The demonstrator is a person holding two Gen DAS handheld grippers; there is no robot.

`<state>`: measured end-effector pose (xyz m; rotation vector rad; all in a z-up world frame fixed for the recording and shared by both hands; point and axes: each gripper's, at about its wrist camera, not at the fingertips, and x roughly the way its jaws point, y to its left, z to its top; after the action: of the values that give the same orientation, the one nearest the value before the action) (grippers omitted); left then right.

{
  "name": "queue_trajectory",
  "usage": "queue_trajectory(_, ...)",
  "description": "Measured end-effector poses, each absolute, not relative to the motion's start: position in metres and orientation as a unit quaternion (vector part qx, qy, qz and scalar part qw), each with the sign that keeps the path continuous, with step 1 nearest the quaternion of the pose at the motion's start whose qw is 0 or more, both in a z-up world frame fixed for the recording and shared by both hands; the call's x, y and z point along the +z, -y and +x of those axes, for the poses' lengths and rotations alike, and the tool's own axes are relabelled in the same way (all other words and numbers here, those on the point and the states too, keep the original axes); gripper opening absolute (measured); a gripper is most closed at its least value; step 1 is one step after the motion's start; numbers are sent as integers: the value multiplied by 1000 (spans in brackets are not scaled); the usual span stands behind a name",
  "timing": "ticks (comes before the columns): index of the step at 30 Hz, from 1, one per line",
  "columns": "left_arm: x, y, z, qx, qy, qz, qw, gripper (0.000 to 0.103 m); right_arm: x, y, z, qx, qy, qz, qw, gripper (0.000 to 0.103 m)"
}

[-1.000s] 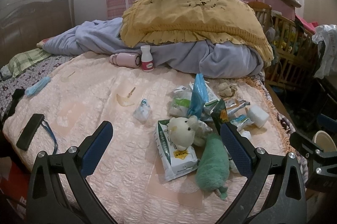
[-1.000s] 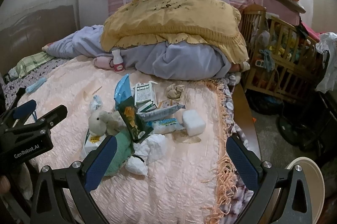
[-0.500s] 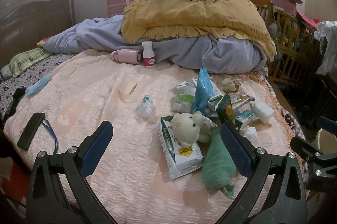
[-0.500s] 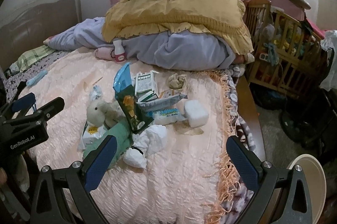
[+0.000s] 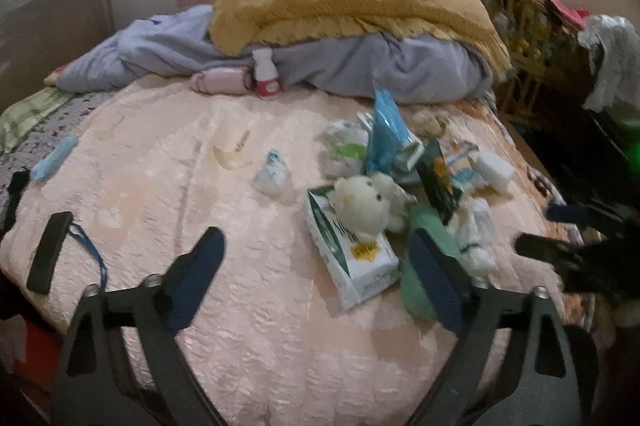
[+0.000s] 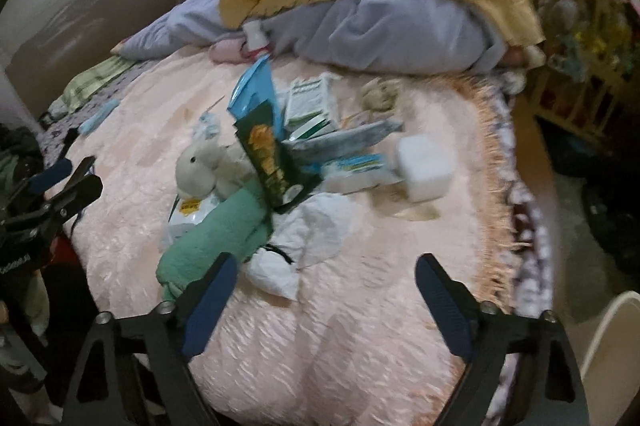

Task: Collect trash
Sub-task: 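Grasp the green towel with the left tool while the right tool grasps white tissue, then carry both items to the white bucket and open both tools over it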

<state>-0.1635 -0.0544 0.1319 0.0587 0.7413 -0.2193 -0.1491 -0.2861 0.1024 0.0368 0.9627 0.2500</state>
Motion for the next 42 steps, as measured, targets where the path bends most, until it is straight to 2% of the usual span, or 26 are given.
queue_trajectory(2,130,59,-165,-125,-369,32,921,88,90,282,-135,135,-484,18,864,78)
queue_trajectory(7,118,85,-161,-172,-398,31,901,88,65,276,-101,186,-536,45,822,78)
queue_trajectory(8,115,91,-159,-178,-403,34,897,88,58,272,-97,196,-547,42,813,75)
queue_trajectory(9,113,97,-157,-181,-406,38,895,88,55,269,-96,203,-551,38,808,68)
queue_trajectory(10,109,104,-154,-187,-411,44,891,88,51,267,-96,208,-556,33,804,46)
queue_trajectory(11,106,110,-151,-191,-415,48,889,88,50,268,-96,211,-557,34,803,39)
queue_trajectory(12,101,117,-148,-196,-419,53,885,88,51,271,-98,215,-552,40,805,37)
queue_trajectory(13,96,124,-145,-200,-425,58,881,82,55,277,-103,219,-544,48,809,29)
queue_trajectory(14,91,131,-141,-205,-434,64,875,76,57,281,-106,217,-538,55,813,27)
queue_trajectory(15,86,135,-138,-208,-442,66,870,58,62,287,-112,210,-528,57,820,27)
queue_trajectory(16,81,140,-135,-215,-453,65,863,48,65,291,-115,205,-522,55,826,26)
queue_trajectory(19,72,151,-130,-244,-473,52,845,36,77,307,-132,188,-502,51,843,26)
queue_trajectory(25,81,159,-142,-260,-476,56,838,29,99,347,-164,152,-469,79,867,26)
queue_trajectory(32,128,186,-165,-336,-459,24,822,29,124,403,-215,104,-431,97,891,26)
queue_trajectory(42,166,311,-202,-454,-424,51,782,29,140,522,-305,-55,-407,143,900,26)
